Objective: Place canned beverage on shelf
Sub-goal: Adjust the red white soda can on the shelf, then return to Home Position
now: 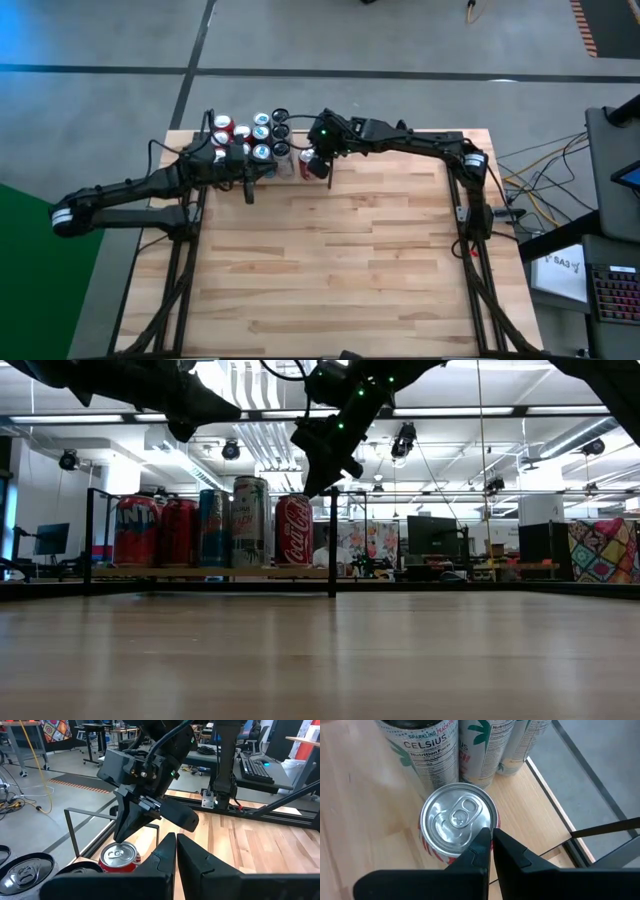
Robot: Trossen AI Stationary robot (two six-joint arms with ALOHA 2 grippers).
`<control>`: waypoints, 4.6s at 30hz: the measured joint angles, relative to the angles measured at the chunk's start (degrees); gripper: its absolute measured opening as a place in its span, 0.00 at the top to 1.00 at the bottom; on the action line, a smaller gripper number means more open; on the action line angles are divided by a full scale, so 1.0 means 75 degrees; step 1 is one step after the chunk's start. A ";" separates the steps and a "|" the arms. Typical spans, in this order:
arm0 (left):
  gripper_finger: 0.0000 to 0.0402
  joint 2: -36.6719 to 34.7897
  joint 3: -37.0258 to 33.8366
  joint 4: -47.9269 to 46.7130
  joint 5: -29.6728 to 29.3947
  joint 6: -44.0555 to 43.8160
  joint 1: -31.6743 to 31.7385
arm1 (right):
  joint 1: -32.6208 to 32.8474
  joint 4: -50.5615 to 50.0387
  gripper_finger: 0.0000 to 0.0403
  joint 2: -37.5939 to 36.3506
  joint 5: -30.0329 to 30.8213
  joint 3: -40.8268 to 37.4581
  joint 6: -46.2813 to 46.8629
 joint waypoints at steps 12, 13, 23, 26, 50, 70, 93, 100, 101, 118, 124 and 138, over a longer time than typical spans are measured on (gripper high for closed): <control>1.00 -0.0001 0.0000 0.0011 0.0000 0.0009 0.0000 | 0.0067 -0.1232 0.98 -0.0252 -0.0726 0.0378 -0.0633; 1.00 -0.0003 0.0000 0.0011 0.0000 0.0011 0.0000 | 0.0100 -0.1265 0.98 -0.0245 -0.0821 0.0367 -0.0627; 1.00 -0.0003 0.0000 0.0016 0.0000 0.0067 0.0000 | 0.0402 -0.1190 0.98 -0.0193 -0.0816 0.0196 -0.0589; 1.00 -0.0003 0.0000 0.0017 0.0001 0.0070 0.0000 | 0.0387 -0.0940 0.98 -0.0193 -0.0787 0.0030 -0.0583; 1.00 -0.0003 0.0000 0.0017 0.0003 0.0129 0.0000 | 0.0429 0.0994 0.98 -0.0193 -0.0774 -0.0515 -0.0825; 1.00 -0.0595 -0.0111 0.1093 -0.0586 0.0459 -0.3299 | 0.2762 0.3105 0.98 -0.2401 -0.1057 -0.2722 -0.1186; 1.00 -0.5567 -0.3003 0.1021 -0.0971 0.0583 -0.3733 | 0.3416 0.6615 0.98 -0.7404 -0.0983 -0.8882 0.0035; 1.00 -0.6177 -0.3249 0.0522 -0.1366 0.0443 -0.3719 | 0.3398 0.6783 0.98 -0.8605 -0.0961 -0.9895 0.0160; 1.00 -0.6115 -0.3251 0.0561 -0.1428 0.0443 -0.3719 | 0.3397 0.6807 0.98 -0.8767 -0.0928 -1.0018 0.0185; 1.00 -0.6245 -0.3953 0.0560 -0.1590 0.0214 -0.3719 | 0.3381 0.6828 0.98 -1.1662 -0.0387 -1.2291 0.0319; 1.00 -0.6202 -0.4569 0.1018 -0.1914 -0.0241 -0.3714 | 0.3381 0.6829 0.98 -1.3016 -0.0386 -1.3080 -0.0081; 1.00 -0.5986 -0.4525 -0.0052 -0.3804 -0.0279 -0.3704 | 0.3296 0.5909 0.98 -1.4221 0.0133 -1.3831 -0.0910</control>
